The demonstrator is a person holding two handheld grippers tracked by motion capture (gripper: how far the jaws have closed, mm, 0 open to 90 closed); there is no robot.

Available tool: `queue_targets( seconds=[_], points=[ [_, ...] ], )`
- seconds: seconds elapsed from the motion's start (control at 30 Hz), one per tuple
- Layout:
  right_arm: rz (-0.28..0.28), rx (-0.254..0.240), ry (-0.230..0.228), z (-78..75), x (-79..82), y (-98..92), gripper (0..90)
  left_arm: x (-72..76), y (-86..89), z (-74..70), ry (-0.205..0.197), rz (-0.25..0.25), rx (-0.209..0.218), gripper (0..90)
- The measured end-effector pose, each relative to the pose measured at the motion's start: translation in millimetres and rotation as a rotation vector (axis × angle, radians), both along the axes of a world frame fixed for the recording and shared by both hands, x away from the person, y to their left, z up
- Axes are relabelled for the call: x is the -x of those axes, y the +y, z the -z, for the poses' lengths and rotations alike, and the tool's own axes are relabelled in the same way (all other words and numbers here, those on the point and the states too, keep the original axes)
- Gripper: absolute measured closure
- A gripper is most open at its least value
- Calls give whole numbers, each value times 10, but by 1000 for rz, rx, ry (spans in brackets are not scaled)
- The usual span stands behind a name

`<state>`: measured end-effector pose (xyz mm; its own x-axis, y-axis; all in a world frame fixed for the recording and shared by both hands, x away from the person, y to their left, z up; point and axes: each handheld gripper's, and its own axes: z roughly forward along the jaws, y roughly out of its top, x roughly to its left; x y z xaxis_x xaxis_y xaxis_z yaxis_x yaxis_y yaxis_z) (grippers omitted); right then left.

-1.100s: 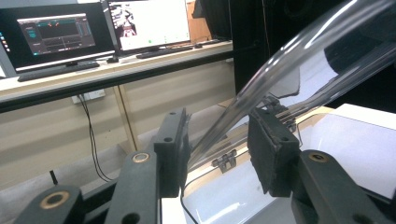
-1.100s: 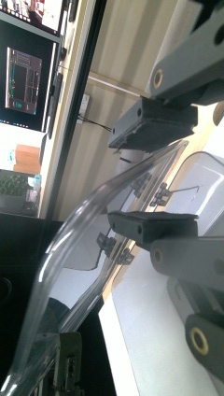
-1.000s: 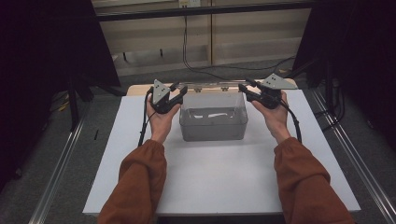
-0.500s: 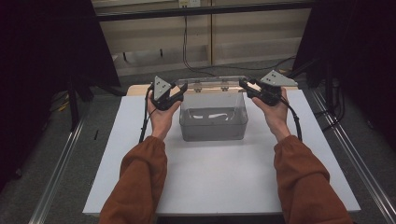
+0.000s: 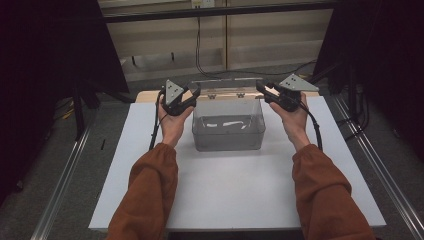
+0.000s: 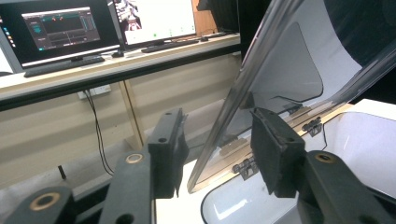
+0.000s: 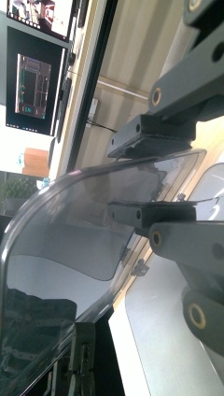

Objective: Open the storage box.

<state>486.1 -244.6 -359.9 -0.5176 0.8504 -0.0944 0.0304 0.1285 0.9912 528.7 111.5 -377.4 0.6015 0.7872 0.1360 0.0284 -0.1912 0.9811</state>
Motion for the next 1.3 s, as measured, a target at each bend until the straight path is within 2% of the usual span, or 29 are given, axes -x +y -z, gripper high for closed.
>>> queue_targets(
  seconds=[0.1, 0.3, 0.7, 0.93, 1.13, 1.17, 1.3],
  points=[
    [0, 5, 0, -16, -22, 2, 677, -32, 21, 27, 10, -5, 22, 604],
    [-4, 22, 1, -31, -88, 27, 648, -72, 31, 50, 8, 13, 21, 653],
    [13, 11, 33, 100, -174, 36, 645, -108, -47, 23, 29, 20, -23, 646],
    [20, 14, 66, 179, -228, 27, 640, -135, -46, 26, 27, 20, -13, 650],
    [31, 16, 119, 272, -281, 39, 505, -165, -51, 27, 29, 10, 2, 664],
    [37, 19, 131, 276, -282, 56, 487, -170, -50, 23, 27, 9, -10, 665],
    [51, 24, 130, 262, -306, 82, 492, -190, -56, 17, 27, 1, -11, 676]
  ],
)
